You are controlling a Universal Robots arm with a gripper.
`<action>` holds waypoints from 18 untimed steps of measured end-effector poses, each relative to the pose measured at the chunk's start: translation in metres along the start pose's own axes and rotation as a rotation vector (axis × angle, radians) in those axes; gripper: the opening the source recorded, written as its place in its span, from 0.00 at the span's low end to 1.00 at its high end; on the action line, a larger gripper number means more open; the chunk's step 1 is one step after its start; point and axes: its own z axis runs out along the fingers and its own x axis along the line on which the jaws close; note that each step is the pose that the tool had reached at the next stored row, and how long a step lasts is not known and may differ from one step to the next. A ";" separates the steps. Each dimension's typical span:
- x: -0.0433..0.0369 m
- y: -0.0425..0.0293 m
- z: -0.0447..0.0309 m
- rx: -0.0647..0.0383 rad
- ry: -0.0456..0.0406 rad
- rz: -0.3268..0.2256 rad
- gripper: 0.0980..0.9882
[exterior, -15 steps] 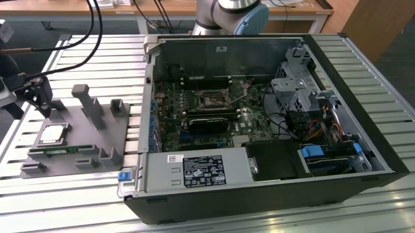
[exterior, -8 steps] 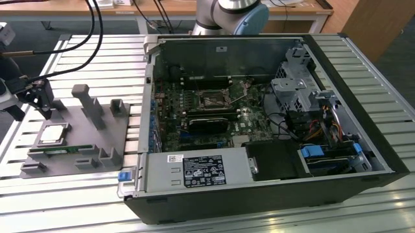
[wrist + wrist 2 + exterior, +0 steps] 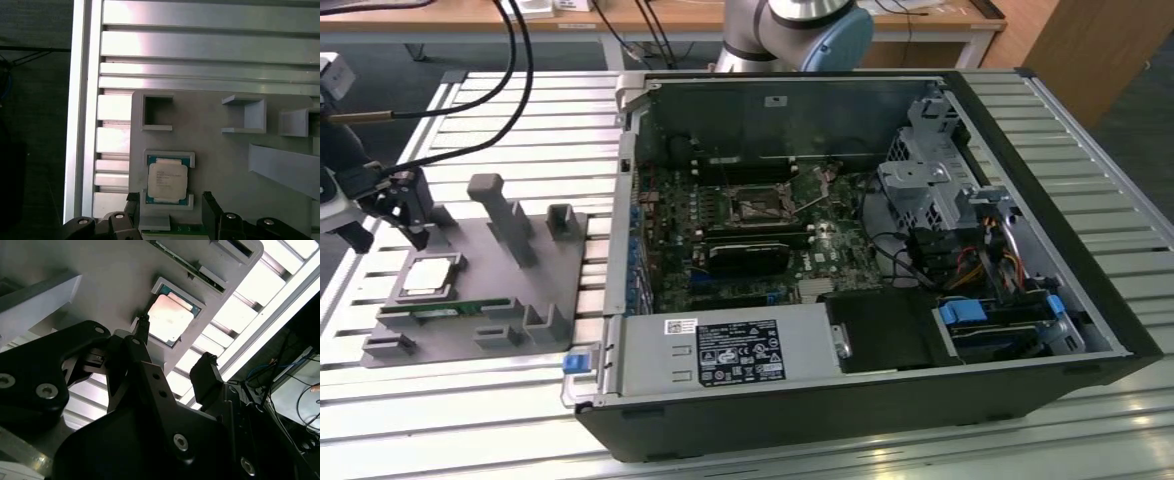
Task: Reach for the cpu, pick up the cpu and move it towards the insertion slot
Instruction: 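Pick up the cpu and move it towards the insertion slot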
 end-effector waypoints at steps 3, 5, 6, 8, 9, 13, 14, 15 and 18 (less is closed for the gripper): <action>0.0000 -0.0003 0.0016 0.000 0.0000 0.000 0.57; 0.0000 -0.0005 0.0028 0.000 -0.0001 0.000 0.57; 0.0000 -0.0005 0.0034 0.000 -0.0001 0.000 0.57; 0.0000 -0.0007 0.0046 0.000 0.0000 0.000 0.57; 0.0000 -0.0007 0.0050 0.000 0.0000 0.000 0.57; 0.0000 -0.0008 0.0070 0.000 0.0000 0.000 0.57; 0.0000 -0.0008 0.0074 0.000 0.0000 0.000 0.57; 0.0000 -0.0008 0.0079 0.000 0.0000 0.000 0.57; 0.0000 -0.0009 0.0093 0.000 0.0000 0.000 0.57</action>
